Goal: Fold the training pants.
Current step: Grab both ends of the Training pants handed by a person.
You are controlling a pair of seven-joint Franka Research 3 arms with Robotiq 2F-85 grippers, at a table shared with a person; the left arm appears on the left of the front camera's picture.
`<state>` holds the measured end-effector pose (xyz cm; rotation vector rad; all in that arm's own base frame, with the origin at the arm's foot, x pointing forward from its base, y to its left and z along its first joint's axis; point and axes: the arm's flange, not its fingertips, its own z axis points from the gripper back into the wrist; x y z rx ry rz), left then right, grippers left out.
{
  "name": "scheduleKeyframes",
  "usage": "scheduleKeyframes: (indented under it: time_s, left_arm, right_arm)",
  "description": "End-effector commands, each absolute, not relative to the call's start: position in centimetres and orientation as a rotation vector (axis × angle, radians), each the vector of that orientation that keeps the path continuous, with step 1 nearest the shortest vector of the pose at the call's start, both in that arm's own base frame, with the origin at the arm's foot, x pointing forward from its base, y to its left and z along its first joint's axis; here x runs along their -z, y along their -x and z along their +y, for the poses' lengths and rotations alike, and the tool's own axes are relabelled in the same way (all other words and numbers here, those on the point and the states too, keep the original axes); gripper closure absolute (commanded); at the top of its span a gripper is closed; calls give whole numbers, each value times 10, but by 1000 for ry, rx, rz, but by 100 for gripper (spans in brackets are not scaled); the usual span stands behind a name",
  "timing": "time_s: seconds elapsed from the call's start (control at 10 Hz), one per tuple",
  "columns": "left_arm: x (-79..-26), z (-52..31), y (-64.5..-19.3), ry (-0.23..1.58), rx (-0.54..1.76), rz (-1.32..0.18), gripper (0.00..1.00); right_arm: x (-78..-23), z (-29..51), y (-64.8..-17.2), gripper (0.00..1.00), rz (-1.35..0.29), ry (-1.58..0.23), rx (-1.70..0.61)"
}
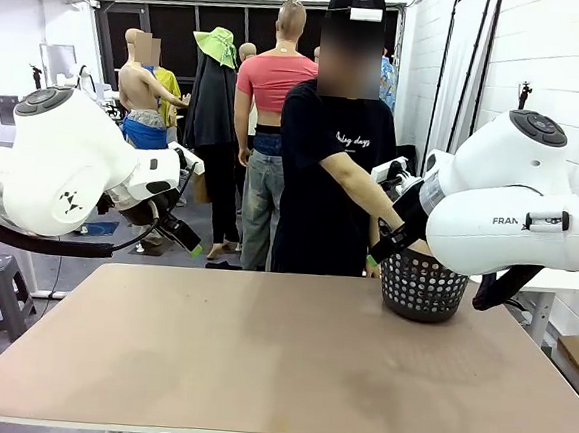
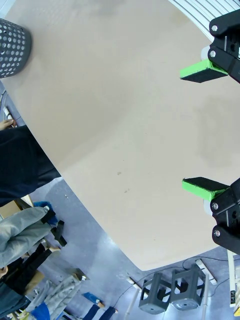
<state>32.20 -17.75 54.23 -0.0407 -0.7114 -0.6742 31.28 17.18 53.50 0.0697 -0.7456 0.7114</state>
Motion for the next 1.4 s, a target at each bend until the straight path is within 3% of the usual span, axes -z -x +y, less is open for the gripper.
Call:
scheduleKeyframes:
  time_s: [0.0, 1.3]
  left_arm:
    - [-543, -178, -322, 41, 674, -713, 0]
    - [-543, -178, -322, 41, 674, -713, 0]
  right_arm:
    - [-535, 172, -313, 0, -744, -80, -710]
    - [-535, 172, -313, 0, -744, -80, -710]
